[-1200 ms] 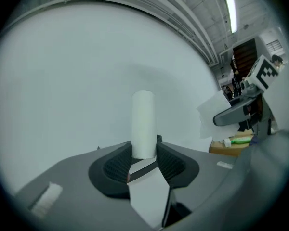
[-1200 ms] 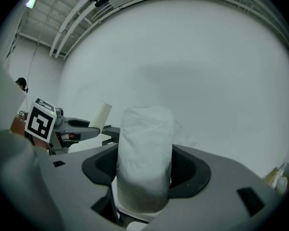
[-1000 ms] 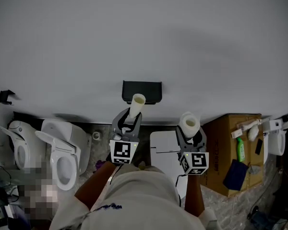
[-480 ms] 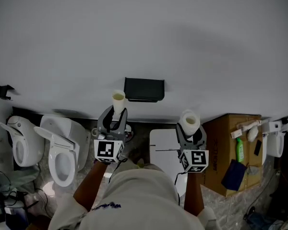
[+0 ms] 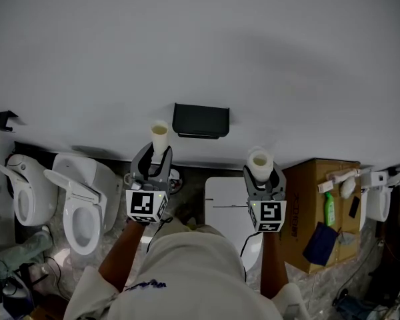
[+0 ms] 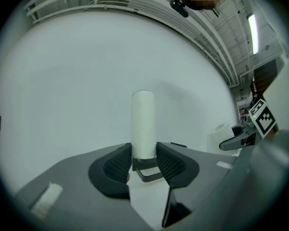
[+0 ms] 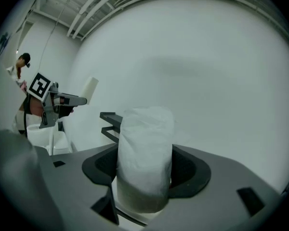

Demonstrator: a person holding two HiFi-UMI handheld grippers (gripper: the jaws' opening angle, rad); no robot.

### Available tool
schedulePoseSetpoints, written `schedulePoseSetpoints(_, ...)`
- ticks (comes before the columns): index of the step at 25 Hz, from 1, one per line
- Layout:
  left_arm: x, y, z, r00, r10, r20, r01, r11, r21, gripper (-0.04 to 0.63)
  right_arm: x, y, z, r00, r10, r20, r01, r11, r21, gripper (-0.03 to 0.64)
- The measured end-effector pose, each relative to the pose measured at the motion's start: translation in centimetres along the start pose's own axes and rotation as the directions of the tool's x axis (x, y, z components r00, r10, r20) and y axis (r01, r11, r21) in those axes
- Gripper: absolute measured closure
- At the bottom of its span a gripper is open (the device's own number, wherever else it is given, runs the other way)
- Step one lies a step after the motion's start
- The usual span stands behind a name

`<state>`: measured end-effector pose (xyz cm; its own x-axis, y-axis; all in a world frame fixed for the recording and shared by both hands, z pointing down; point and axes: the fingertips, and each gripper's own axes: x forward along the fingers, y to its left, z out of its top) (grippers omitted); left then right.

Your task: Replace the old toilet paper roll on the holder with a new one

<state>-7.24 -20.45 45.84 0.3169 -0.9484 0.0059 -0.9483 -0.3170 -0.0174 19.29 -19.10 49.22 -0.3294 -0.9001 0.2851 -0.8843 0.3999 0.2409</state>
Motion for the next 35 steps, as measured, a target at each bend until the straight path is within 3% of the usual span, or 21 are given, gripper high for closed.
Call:
schedulePoseSetpoints(5,-0.5,-0.4,-0.6,1.000,-0.004,-0.014,0.004,1.000,-0.002,0.436,1.2,0.6,-0.2,0.999,0.018,-0.042,-0.025,0.984,-0.177,0.327)
schedulePoseSetpoints(10,-1.2,-0.7,-1.0,1.000,-0.002,-0.021,0.002,1.000,-0.004,0.436,2.5,1.3,-1.2,0.991,0.009,-0.131,-0.060,0.919,-0.389,0.327)
schedulePoseSetpoints(13,-1.5,-0.5,-1.2,1.000,0.004,-0.028,-0.005,1.000,-0.005,0.436,3.5,1.8,-1.9,0.983,0.004,-0.183,-0.098,0.858,-0.504,0.327)
schedulePoseSetpoints(17,-2.1,-0.1,-1.2,0.999,0.014,-0.031,-0.014,1.000,-0.007,0.436,4.8,2.5,-2.8,0.971,-0.010,-0.240,-0.151,0.750,-0.644,0.327)
schedulePoseSetpoints(24,-2.8,0.2,-1.6,0.999,0.026,-0.035,-0.026,1.000,-0.011,0.436,6.7,3.2,-5.0,0.948,-0.042,-0.315,-0.234,0.575,-0.784,0.327)
schedulePoseSetpoints(35,-3.1,0.4,-1.4,0.999,0.031,-0.032,-0.032,0.999,-0.006,0.436,10.0,2.5,-6.3,0.928,-0.153,-0.339,-0.249,0.421,-0.872,0.327)
